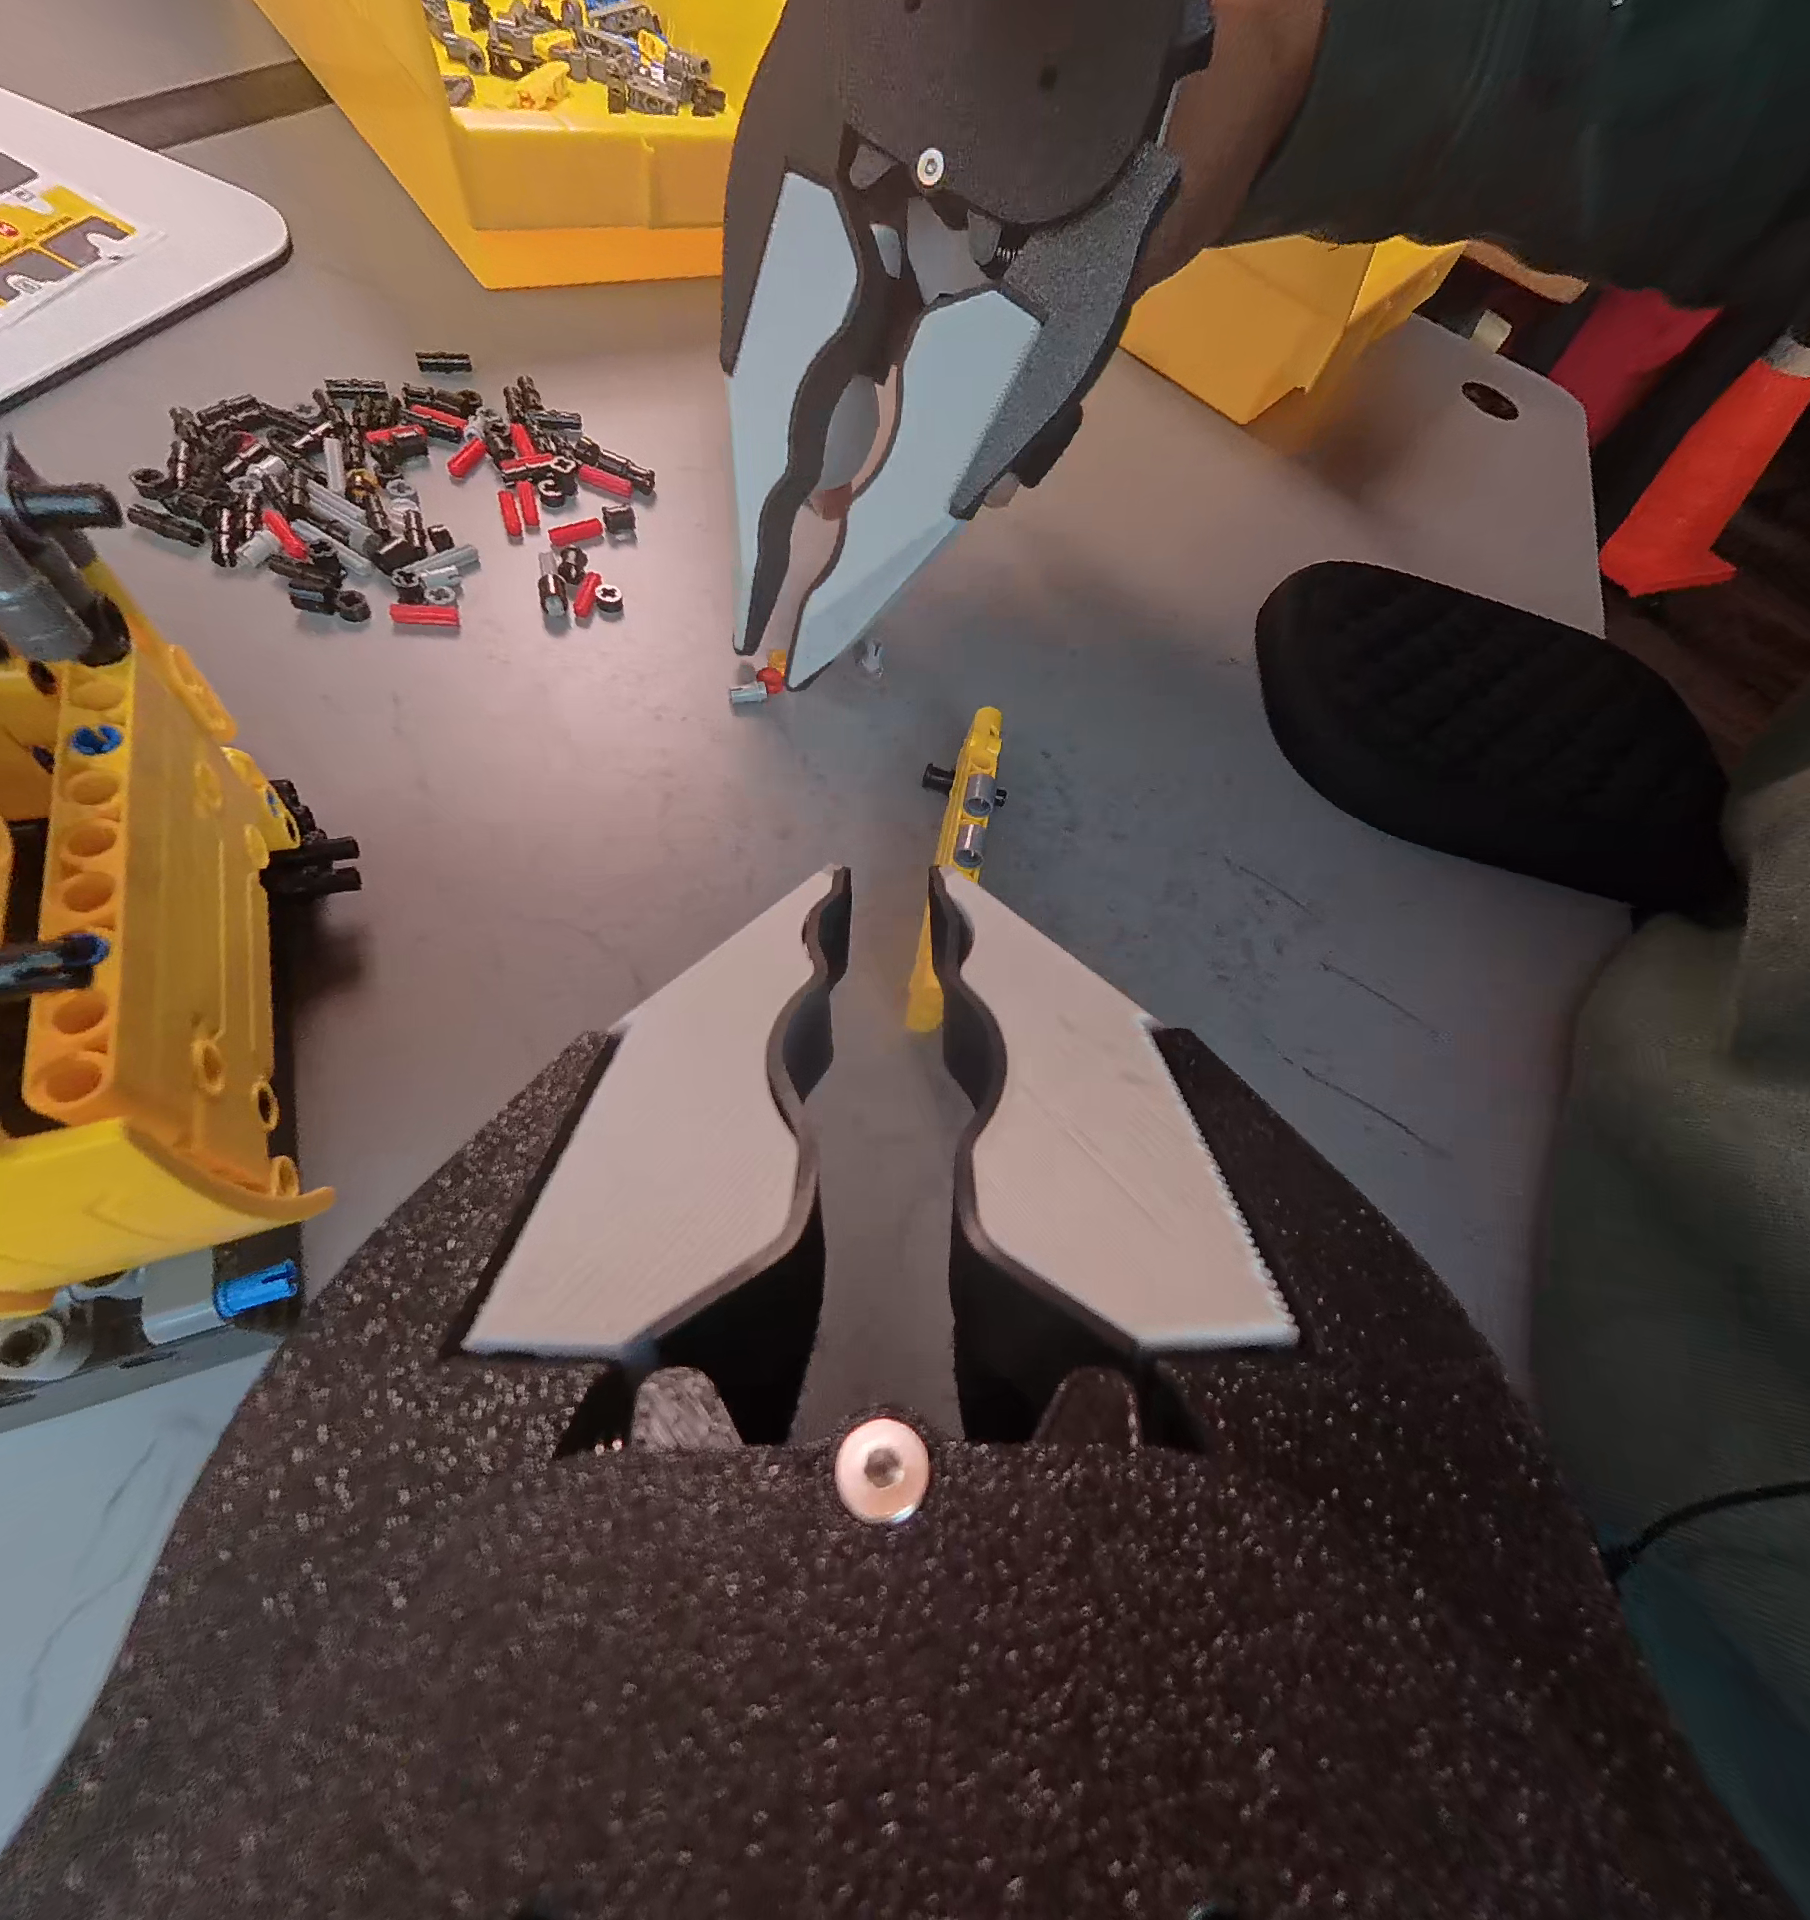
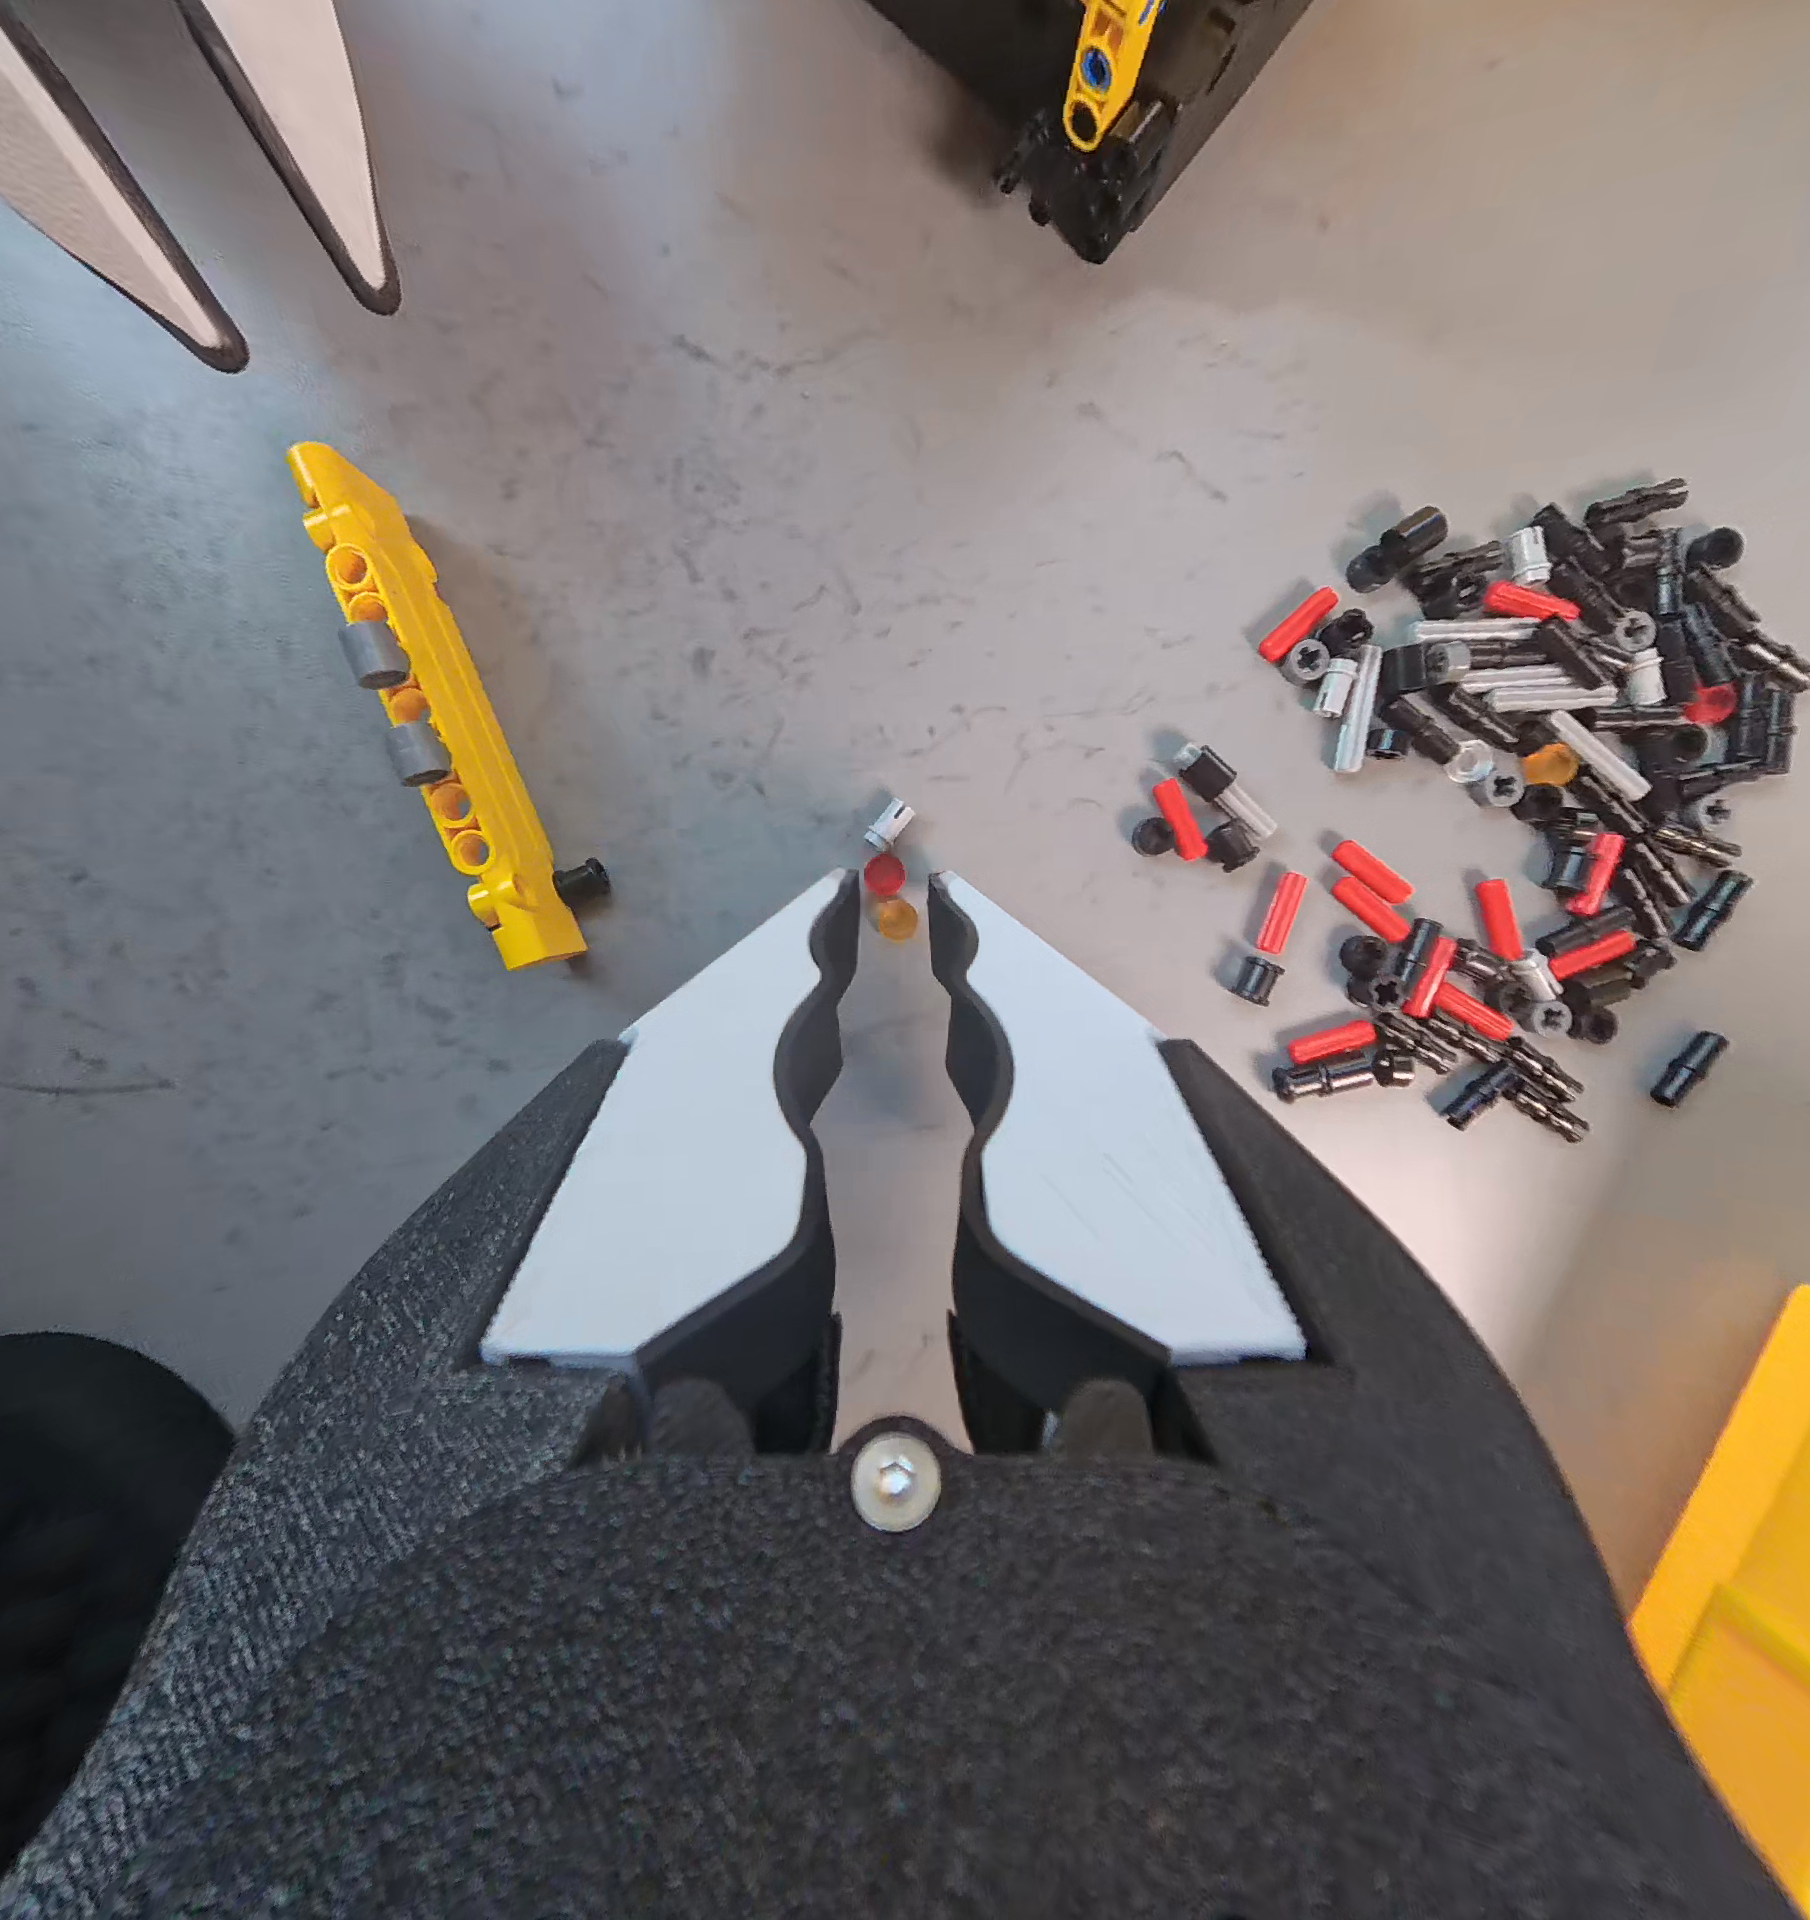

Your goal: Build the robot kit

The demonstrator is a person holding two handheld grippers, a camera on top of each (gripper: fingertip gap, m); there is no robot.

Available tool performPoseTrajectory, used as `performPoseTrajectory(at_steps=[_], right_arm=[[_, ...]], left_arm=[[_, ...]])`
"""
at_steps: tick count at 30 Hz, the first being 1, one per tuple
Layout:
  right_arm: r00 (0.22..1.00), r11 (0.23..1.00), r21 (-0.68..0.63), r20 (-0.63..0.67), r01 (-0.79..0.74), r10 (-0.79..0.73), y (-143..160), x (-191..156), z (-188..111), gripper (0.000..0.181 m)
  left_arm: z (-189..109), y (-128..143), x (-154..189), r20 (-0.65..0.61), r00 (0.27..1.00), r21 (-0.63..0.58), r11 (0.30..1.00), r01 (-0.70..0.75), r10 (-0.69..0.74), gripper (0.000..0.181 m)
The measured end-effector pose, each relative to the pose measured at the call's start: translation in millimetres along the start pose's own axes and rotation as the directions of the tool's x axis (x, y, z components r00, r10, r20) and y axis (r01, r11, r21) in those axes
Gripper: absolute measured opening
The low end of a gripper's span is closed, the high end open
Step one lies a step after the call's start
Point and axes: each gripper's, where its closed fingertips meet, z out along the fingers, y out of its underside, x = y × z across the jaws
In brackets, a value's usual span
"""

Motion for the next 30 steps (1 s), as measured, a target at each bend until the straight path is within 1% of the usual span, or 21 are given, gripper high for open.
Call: performPoseTrajectory(at_steps=[4,8,10,12,14,15,18,21,25,30], right_arm=[[1.000,1.000,-0.001,0.016,0.015,-0.015,0,-2,2,0.006],[0.999,0.999,0.008,0.007,0.053,-0.053,0,-4,1,0.006],[0.997,0.998,0.036,0.036,0.060,-0.062,-2,-16,-9,0.006],[0.995,0.996,0.058,0.074,0.063,-0.067,0,-37,-28,0.006],[0.997,0.999,0.040,0.070,0.030,-0.032,14,-54,-39,0.006],[0.998,1.000,0.027,0.057,0.010,-0.011,25,-60,-39,0.006],[1.000,1.000,-0.019,-0.014,-0.012,0.012,52,-62,-29,0.006],[0.998,0.998,0.020,-0.022,-0.054,0.054,52,-63,-29,0.006],[0.999,0.999,0.040,-0.037,-0.036,0.038,53,-65,-32,0.014],[1.000,0.997,0.081,-0.028,-0.004,0.007,46,-75,-34,0.014]], left_arm=[[2,2,1,-0.013,1.000,-0.008,1.000,0.009,-0.009,0.014],[3,3,2,-0.021,1.000,-0.013,1.000,0.008,-0.008,0.014],[3,4,2,-0.017,1.000,-0.014,1.000,0.008,-0.008,0.014],[3,4,0,-0.012,1.000,-0.015,1.000,0.009,-0.009,0.014],[2,2,1,-0.012,1.000,-0.009,1.000,0.007,-0.007,0.014],[1,2,1,-0.017,1.000,-0.007,1.000,0.006,-0.006,0.014],[2,0,5,-0.029,1.000,-0.003,1.000,-0.005,0.004,0.014],[4,2,6,-0.017,1.000,-0.011,1.000,-0.013,0.013,0.014],[4,3,3,0.002,1.000,-0.014,1.000,-0.007,0.007,0.014],[5,5,-1,0.005,1.000,-0.017,1.000,0.009,-0.009,0.014]])
